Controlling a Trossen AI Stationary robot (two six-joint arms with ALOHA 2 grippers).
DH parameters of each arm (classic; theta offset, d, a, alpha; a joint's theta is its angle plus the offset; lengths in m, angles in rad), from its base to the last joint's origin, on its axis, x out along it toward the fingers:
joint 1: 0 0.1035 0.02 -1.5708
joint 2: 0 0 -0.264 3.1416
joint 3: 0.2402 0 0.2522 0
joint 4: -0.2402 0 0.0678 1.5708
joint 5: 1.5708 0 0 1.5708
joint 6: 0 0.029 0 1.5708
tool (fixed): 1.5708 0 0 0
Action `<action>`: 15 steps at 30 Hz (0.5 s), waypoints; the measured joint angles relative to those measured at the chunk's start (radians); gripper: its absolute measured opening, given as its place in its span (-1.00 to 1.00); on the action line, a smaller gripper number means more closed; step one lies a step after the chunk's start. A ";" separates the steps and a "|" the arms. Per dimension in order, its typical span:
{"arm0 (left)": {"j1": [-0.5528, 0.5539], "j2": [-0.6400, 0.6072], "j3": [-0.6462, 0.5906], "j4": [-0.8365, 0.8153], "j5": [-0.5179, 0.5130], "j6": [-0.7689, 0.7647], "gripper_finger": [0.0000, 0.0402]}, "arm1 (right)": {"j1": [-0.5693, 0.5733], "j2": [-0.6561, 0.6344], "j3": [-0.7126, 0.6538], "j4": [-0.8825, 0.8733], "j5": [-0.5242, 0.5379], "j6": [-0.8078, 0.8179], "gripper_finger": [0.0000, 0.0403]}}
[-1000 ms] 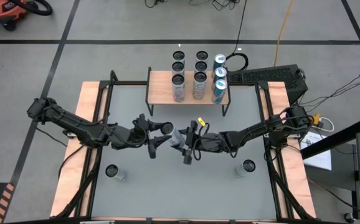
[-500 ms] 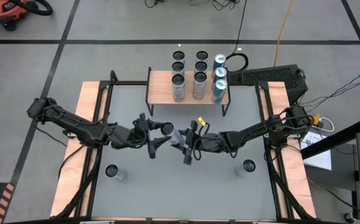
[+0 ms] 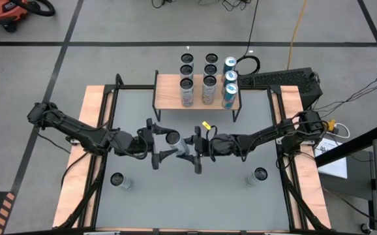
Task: Place canned beverage on shelf
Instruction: Put the top white blue soda can on the shelf
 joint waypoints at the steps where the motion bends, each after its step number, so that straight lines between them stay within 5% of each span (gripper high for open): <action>1: 0.000 -0.009 0.000 0.000 0.006 0.010 0.73 | -0.004 0.000 0.000 0.000 -0.003 -0.002 -0.07; 15: 0.000 -0.087 -0.001 -0.072 0.065 0.066 0.29 | -0.019 -0.001 0.000 0.006 -0.049 -0.068 -0.06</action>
